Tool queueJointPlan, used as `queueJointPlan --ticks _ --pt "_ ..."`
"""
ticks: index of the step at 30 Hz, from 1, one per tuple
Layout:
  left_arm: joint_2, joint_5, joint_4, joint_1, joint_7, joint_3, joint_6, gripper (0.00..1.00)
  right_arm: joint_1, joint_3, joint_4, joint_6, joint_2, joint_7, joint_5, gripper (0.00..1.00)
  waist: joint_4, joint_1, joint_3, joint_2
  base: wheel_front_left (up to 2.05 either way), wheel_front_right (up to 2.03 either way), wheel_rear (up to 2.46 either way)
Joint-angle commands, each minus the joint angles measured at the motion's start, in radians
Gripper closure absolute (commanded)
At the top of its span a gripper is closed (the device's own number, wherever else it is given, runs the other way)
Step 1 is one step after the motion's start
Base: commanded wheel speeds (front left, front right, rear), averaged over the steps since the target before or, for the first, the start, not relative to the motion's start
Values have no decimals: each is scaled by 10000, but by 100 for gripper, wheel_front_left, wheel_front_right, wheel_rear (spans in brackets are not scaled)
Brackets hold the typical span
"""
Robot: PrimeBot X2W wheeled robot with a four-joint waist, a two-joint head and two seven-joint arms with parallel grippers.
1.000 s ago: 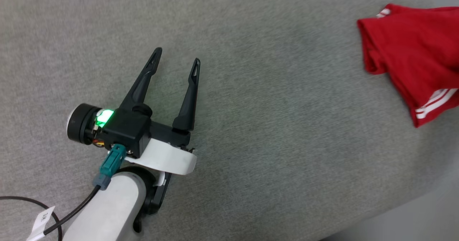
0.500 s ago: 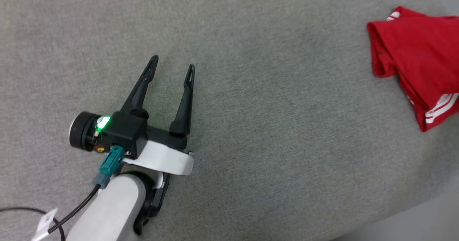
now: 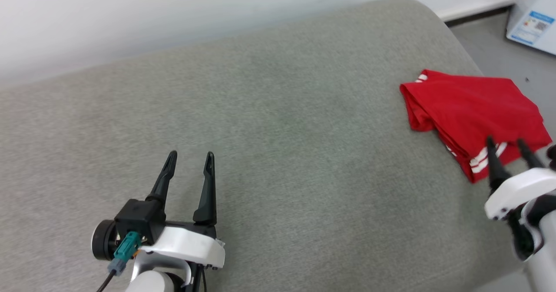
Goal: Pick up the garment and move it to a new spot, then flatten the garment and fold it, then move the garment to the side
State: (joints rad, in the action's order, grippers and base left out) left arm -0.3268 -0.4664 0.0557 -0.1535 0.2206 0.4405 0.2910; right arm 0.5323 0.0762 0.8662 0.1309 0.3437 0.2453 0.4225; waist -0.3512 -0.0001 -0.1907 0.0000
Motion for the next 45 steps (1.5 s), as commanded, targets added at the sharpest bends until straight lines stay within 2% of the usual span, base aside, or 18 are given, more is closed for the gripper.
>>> queueJointPlan --ticks 1,9,11,15,20,26,34,45 --pt "63 -70 -86 212 77 -74 62 0 -415 95 -456 -4 -214 -137 94 0 405 1 423 0 0 0 0" --pt "219 -372 -402 704 288 -340 49 0 -2310 76 -3256 -4 -914 -865 -54 0 1729 1 1074 0 0 0 0" --pt "172 -486 -471 774 350 -499 -102 0 -2933 -121 -4385 -4 -1193 -1323 -208 0 2223 1 1247 0 0 0 0" --pt "-41 -607 -611 959 397 -823 -354 0 -3599 -423 -5906 -4 -1546 -1880 -627 0 2737 1 1479 0 0 0 0" --pt "-208 -931 -646 1299 442 -1327 -866 0 -4375 -753 -7543 -4 -1978 -2506 -1195 0 3062 1 1773 0 0 0 0" --pt "-434 -582 -569 1786 459 -1789 -1037 0 -5242 -1072 -8986 -4 -2348 -3021 -1795 0 3086 1 2016 0 0 0 0" --pt "-415 -237 -677 2373 463 -2034 -1093 0 -6113 -1079 -10137 -4 -2648 -3284 -2263 0 2916 1 2290 0 0 0 0" --pt "-272 -40 -826 2570 465 -2183 -1184 0 -6320 -778 -10305 -4 -2741 -3356 -2332 0 2889 1 2398 0 0 0 0"
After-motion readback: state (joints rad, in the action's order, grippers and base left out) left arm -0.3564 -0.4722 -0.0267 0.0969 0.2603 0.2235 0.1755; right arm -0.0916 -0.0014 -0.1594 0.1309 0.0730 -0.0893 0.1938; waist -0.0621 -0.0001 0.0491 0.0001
